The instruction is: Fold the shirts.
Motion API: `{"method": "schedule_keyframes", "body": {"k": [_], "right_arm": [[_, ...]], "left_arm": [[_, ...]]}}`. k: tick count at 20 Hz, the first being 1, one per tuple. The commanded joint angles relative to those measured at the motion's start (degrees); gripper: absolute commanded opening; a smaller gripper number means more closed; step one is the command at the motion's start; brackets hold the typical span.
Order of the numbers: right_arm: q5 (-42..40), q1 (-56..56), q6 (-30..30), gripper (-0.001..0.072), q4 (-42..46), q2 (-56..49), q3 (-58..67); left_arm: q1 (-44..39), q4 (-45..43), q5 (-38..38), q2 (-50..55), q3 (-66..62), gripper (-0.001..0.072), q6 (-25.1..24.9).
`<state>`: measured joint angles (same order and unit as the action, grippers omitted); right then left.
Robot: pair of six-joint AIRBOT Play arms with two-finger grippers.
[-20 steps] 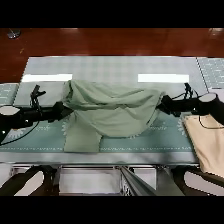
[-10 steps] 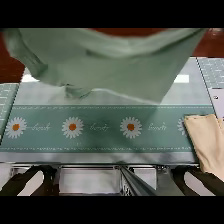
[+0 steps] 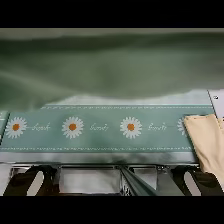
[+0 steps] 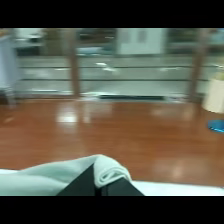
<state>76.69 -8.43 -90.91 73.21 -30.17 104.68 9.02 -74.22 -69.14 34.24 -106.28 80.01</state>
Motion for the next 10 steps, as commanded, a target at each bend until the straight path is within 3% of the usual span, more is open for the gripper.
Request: {"method": "schedule_keyframes", "body": {"k": [1,6,10], "right_arm": [[9.64,0.02,-3.54,0.0021,7.69,3.96,0.04],[12.72,0.02,-3.26,0.0021,0.72,3.89,-14.45],[-0.90,0.02,-1.60,0.0021,-1.51,2.21,-35.56]], "left_arm": [[-5.68,-11.69,-4.04,-4.98,0.98,0.0026,2.27],[-8.07,-11.87,-5.09,-3.82,18.29,0.0026,3.45],[-8.09,-10.40,2.16,4.09,34.40,0.0026,3.48]]}}
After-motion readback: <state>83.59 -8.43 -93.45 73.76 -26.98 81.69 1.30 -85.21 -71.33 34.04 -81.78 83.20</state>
